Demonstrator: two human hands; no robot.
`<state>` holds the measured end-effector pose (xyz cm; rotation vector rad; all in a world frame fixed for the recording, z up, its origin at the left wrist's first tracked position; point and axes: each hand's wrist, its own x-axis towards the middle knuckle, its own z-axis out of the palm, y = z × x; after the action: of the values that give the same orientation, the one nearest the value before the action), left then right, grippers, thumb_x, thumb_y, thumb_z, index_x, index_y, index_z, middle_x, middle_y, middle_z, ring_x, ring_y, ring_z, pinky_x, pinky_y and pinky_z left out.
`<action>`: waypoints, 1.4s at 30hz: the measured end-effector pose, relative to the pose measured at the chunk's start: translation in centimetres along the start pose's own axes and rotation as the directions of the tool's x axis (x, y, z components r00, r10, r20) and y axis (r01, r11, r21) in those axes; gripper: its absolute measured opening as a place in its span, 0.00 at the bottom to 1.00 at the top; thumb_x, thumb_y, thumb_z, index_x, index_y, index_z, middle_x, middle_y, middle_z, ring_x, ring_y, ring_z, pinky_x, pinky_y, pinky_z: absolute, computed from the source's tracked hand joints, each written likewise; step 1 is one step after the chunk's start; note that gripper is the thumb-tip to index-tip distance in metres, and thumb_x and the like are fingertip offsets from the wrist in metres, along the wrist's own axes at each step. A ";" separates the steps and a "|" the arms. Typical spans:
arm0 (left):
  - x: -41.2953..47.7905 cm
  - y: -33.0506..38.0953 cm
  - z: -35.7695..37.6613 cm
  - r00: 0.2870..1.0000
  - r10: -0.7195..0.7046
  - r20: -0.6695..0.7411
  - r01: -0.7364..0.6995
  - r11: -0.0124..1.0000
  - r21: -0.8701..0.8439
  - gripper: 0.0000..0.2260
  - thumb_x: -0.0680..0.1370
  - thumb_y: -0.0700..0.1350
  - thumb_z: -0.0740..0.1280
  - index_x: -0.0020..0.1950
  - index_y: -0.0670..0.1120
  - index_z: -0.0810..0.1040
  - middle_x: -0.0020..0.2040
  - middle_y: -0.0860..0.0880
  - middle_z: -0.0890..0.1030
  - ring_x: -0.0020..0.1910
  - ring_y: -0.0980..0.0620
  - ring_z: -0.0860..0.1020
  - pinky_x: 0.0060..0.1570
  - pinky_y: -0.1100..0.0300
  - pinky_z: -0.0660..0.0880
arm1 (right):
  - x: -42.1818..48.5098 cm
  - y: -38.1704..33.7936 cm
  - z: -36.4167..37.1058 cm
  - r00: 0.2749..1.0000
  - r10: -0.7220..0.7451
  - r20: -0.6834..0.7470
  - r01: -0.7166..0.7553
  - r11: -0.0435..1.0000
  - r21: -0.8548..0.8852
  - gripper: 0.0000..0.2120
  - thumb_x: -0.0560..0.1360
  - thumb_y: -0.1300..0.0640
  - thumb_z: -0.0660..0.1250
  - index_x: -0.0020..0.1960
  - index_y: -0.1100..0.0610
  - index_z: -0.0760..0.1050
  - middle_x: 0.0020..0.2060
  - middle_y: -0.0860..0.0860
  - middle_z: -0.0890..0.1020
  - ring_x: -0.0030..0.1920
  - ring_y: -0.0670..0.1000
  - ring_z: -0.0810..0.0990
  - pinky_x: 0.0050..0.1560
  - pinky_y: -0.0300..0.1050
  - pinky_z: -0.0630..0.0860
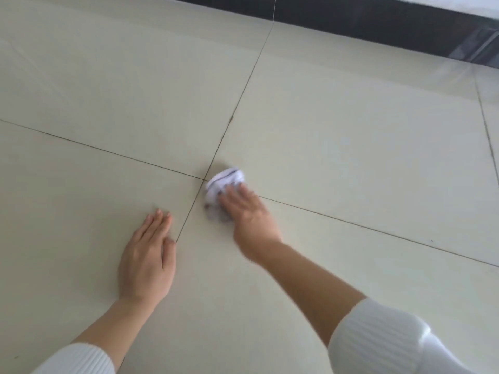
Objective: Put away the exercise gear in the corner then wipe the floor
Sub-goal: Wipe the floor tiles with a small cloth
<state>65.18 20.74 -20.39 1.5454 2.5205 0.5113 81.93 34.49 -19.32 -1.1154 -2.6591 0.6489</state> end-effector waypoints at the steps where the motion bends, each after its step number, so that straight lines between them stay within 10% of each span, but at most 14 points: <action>1: 0.2 0.1 -0.2 1.000 -0.010 -0.019 0.010 1.000 -0.012 0.26 0.76 0.48 0.49 0.66 0.40 0.76 0.68 0.44 0.74 0.69 0.45 0.71 0.67 0.55 0.63 | -1.1 -1.3 0.7 0.994 -0.099 0.050 0.097 0.995 0.026 0.30 0.67 0.65 0.52 0.67 0.58 0.74 0.66 0.54 0.75 0.69 0.60 0.70 0.69 0.55 0.66; 6: 1.0 0.9 -1.4 0.994 -0.084 -0.066 0.081 0.995 -0.054 0.26 0.74 0.50 0.48 0.60 0.44 0.81 0.63 0.48 0.79 0.64 0.48 0.74 0.58 0.52 0.73 | -6.0 -3.4 1.5 0.847 -0.449 0.285 0.420 0.894 0.159 0.32 0.71 0.70 0.61 0.74 0.56 0.65 0.74 0.51 0.65 0.77 0.53 0.54 0.76 0.47 0.47; 10: 1.1 1.2 -1.6 0.992 -0.111 -0.060 0.107 0.992 -0.066 0.24 0.74 0.48 0.51 0.60 0.46 0.81 0.63 0.50 0.79 0.64 0.48 0.74 0.55 0.50 0.74 | -6.0 -0.5 0.4 0.758 -0.565 0.325 0.551 0.822 0.145 0.31 0.69 0.70 0.63 0.71 0.55 0.69 0.73 0.50 0.67 0.75 0.53 0.59 0.75 0.47 0.52; 17: 1.6 0.9 -0.4 0.998 0.032 0.052 -0.035 0.998 0.054 0.28 0.76 0.49 0.47 0.69 0.39 0.72 0.71 0.43 0.70 0.70 0.44 0.67 0.69 0.50 0.64 | -3.4 9.6 -5.0 0.995 0.067 -0.075 -0.074 0.994 -0.083 0.33 0.70 0.66 0.46 0.73 0.53 0.67 0.72 0.50 0.67 0.74 0.54 0.62 0.74 0.44 0.55; 25: 9.1 9.0 3.4 0.952 0.264 0.158 -0.270 0.963 0.017 0.33 0.76 0.57 0.38 0.78 0.42 0.53 0.79 0.47 0.51 0.77 0.54 0.45 0.75 0.58 0.44 | -2.1 17.1 -9.6 0.835 0.519 -0.184 -0.539 0.839 -0.074 0.35 0.74 0.71 0.52 0.78 0.51 0.53 0.77 0.46 0.53 0.77 0.49 0.47 0.76 0.44 0.44; 38: 19.0 11.5 6.8 0.978 0.199 0.064 -0.205 0.974 0.097 0.31 0.76 0.58 0.50 0.75 0.42 0.62 0.76 0.42 0.62 0.75 0.44 0.58 0.73 0.47 0.57 | 2.7 28.2 -14.6 0.524 0.793 -0.310 -0.822 0.567 0.060 0.34 0.73 0.69 0.54 0.78 0.55 0.53 0.78 0.51 0.53 0.77 0.55 0.46 0.76 0.52 0.50; 42: 18.8 12.0 6.4 0.985 0.154 0.077 -0.161 0.982 0.097 0.31 0.75 0.58 0.52 0.75 0.45 0.62 0.76 0.45 0.61 0.76 0.46 0.57 0.70 0.46 0.60 | 8.1 27.1 -14.2 0.597 0.734 -0.322 -0.755 0.650 0.082 0.33 0.72 0.69 0.54 0.76 0.55 0.58 0.77 0.51 0.57 0.77 0.54 0.48 0.75 0.48 0.53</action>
<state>68.41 43.73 -21.03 1.7775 2.4209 0.3453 98.11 61.69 -19.23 -2.1763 -1.8461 0.4171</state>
